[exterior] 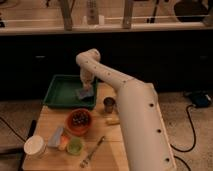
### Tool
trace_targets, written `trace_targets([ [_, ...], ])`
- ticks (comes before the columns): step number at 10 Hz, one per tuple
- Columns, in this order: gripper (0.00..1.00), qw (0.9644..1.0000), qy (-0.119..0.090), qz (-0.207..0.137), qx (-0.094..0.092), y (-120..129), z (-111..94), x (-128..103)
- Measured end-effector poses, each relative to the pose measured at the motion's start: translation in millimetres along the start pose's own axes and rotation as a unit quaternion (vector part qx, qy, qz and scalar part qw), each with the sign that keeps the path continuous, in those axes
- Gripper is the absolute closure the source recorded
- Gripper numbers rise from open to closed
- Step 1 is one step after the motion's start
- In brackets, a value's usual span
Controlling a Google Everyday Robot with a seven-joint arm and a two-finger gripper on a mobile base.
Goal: Wipe tray with sponge
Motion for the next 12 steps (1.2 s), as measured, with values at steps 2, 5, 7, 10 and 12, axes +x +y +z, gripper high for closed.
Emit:
trace_targets([
  [2, 1.0, 1.0, -0.004, -0.007, 0.006, -16.5, 2.8, -14.7],
  [5, 1.0, 0.9984, -0.018, -0.054, -0.001, -17.8, 12.5, -59.3],
  [7, 1.0, 0.9952, -0.032, -0.092, -0.014, 1.6, 17.2, -87.9],
  [10, 1.0, 0.9918, -0.037, -0.118, -0.035, 36.3, 18.9, -89.2],
  [12, 1.0, 0.9922, -0.033, -0.113, -0.041, 52.4, 15.0, -67.1],
])
